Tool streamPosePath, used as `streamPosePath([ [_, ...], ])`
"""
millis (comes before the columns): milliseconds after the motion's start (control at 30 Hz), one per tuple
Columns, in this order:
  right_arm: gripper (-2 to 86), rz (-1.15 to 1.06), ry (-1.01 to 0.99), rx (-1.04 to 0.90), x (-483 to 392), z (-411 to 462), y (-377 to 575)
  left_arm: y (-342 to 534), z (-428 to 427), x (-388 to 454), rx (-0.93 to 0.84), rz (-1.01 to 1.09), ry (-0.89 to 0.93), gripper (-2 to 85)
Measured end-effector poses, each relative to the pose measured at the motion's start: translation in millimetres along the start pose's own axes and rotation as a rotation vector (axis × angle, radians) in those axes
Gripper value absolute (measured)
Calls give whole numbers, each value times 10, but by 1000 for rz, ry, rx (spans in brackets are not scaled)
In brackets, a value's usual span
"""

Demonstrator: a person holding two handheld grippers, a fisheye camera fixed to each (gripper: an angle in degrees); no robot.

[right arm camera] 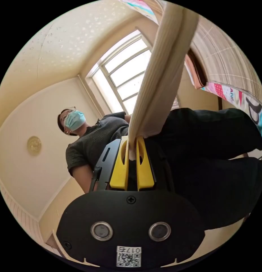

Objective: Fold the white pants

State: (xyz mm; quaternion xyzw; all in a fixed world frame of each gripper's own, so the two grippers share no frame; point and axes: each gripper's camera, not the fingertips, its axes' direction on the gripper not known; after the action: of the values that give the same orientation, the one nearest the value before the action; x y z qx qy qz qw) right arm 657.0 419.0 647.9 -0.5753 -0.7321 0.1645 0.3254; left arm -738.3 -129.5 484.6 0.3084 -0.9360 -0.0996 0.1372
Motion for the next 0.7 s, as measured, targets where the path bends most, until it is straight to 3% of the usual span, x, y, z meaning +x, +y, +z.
streamPosePath([
  [67, 21, -101, -59, -23, -224, 70, -68, -110, 81, 169, -19, 35, -23, 50],
  [133, 18, -160, -113, 94, -320, -132, -141, -236, -35, 219, 56, 46, -25, 51],
  [267, 16, -170, -128, 543, -334, -988, -323, -441, -903, -90, 516, -52, 24, 51],
  [400, 28, -8, -114, 755, -251, -1497, -715, -710, -1553, -412, 965, -302, 16, 51],
  [533, 94, 25, 13, 914, -400, -1993, -1180, -1123, -1906, -479, 1092, -343, -16, 81],
  [633, 174, -63, 167, 895, -680, -2171, -1341, -1246, -2088, -191, 1112, -384, -307, 87],
  [700, 187, -103, 263, 842, -825, -2169, -1382, -1310, -2046, 98, 1029, -430, -677, 88],
])
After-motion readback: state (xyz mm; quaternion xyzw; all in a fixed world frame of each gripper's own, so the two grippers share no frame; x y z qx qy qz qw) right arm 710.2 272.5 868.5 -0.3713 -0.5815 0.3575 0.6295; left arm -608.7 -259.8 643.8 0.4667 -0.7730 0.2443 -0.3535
